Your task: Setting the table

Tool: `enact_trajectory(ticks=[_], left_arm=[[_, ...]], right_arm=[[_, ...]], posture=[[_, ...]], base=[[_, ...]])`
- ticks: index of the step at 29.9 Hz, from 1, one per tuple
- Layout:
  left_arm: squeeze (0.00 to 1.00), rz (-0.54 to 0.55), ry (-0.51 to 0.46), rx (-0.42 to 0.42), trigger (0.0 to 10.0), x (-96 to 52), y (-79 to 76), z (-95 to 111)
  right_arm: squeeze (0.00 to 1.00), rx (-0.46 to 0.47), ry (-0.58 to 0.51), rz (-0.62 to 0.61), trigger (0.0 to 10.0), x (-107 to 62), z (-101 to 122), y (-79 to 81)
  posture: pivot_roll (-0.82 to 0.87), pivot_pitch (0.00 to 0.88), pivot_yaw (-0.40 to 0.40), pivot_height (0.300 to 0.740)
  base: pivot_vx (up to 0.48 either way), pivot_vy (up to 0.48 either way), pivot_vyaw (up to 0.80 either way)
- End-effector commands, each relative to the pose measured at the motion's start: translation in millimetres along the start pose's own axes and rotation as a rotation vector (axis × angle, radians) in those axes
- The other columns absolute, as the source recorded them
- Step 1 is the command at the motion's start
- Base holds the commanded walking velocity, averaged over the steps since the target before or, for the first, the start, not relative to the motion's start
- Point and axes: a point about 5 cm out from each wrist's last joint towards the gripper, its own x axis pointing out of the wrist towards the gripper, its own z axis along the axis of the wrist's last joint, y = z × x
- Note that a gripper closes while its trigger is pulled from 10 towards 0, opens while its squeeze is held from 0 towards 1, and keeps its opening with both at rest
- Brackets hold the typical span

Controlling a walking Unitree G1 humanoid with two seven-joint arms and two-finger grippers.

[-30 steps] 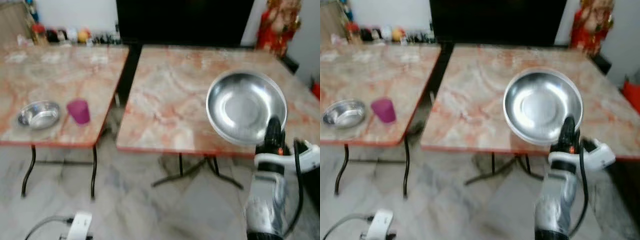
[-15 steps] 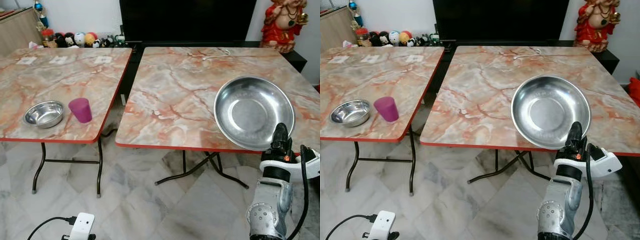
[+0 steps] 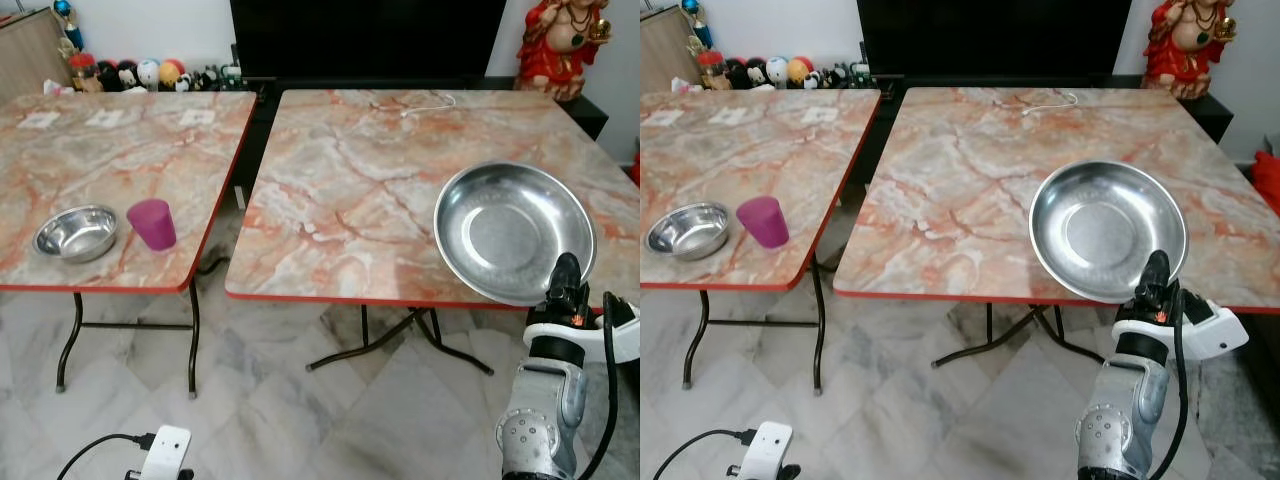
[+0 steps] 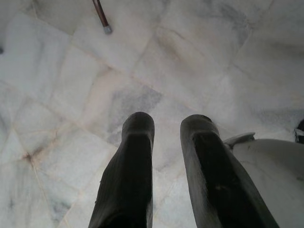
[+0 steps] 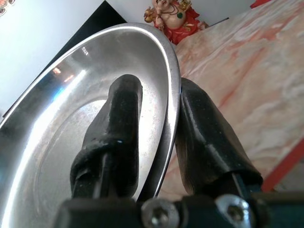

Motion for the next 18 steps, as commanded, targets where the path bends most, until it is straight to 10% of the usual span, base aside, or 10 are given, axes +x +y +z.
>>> enact_trajectory(ticks=[1,18], left_arm=[[0.00,0.004,-0.002,0.015,10.0,-0.6,3.1,0.0],[0.00,0.002,-0.002,0.012,10.0,-0.6,-0.5,-1.5]], right_arm=[[0.00,-0.004,0.007,0.004,10.0,1.7,-1.9,4.6],[0.00,-0.052,0.029,-0.042,10.0,2.1,-3.1,-1.1]], posture=[[0.12,0.019,-0.001,0.740],[0.11,0.032,-0.006,0.740]], base=[[0.319,0.000,0.00],[0.243,0.000,-0.10]])
